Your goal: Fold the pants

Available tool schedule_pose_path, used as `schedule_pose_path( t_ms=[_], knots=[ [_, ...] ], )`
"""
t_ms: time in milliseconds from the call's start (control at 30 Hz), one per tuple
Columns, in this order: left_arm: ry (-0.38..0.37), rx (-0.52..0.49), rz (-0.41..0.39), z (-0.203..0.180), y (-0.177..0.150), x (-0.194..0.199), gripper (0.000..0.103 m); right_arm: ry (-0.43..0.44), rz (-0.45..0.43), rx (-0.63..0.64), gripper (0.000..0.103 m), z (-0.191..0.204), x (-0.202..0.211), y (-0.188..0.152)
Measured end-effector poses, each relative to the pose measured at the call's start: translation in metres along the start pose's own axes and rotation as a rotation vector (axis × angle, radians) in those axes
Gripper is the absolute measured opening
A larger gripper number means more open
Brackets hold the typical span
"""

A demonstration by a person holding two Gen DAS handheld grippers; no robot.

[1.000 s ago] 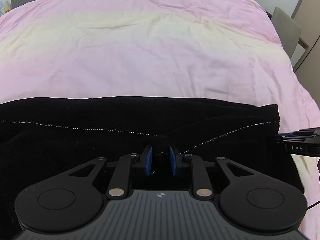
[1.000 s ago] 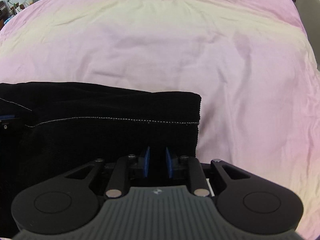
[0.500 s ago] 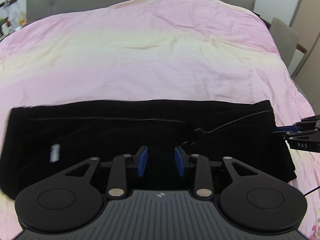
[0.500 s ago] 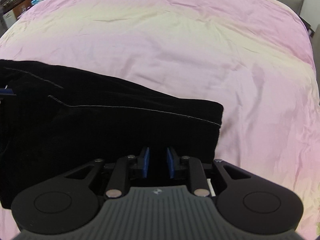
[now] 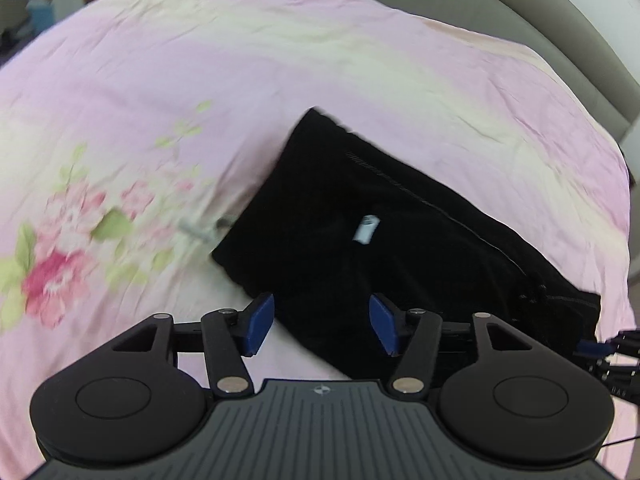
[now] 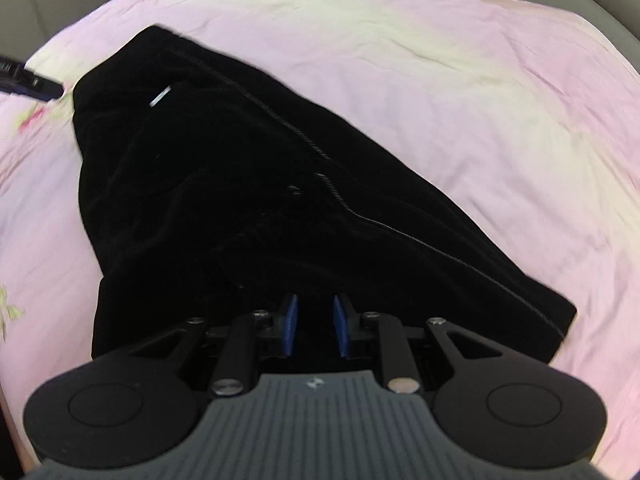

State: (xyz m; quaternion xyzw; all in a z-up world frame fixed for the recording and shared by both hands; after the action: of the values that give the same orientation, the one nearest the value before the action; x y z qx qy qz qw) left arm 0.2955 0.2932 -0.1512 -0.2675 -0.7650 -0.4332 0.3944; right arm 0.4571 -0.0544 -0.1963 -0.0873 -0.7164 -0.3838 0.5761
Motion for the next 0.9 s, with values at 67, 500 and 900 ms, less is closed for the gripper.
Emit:
schedule_pose_path(
  t_ms=[67,500,900],
  knots=[
    [-0.016,0.065,-0.014,0.014,-0.003,-0.007,0.065,0.003,0.028,0.075,0.016,0.007,-0.009,0.004],
    [-0.054,0.242,-0.052,0.052,-0.014,-0.06,0.078,0.009,0.133,0.457,0.016,0.023,-0.067,0.033],
    [-0.083,0.405,-0.194,0.05,-0.02,-0.084,0.059,0.039,0.208,0.439,0.018,0.028,-0.097,0.031]
  ],
)
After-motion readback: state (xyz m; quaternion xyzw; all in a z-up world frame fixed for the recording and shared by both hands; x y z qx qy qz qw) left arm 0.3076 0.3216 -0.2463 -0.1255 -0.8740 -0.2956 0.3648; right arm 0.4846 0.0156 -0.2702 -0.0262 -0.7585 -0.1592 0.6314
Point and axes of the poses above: each gripper's, at about its wrist camera, not at the fingertips, and x roughly against the way its jaws point, z to its left, y to its top, the point moved 8 cm from there along -x, roughly the way its jaws point, and after that the axes turned 2 degrees about -z, right-handed, at the moved point
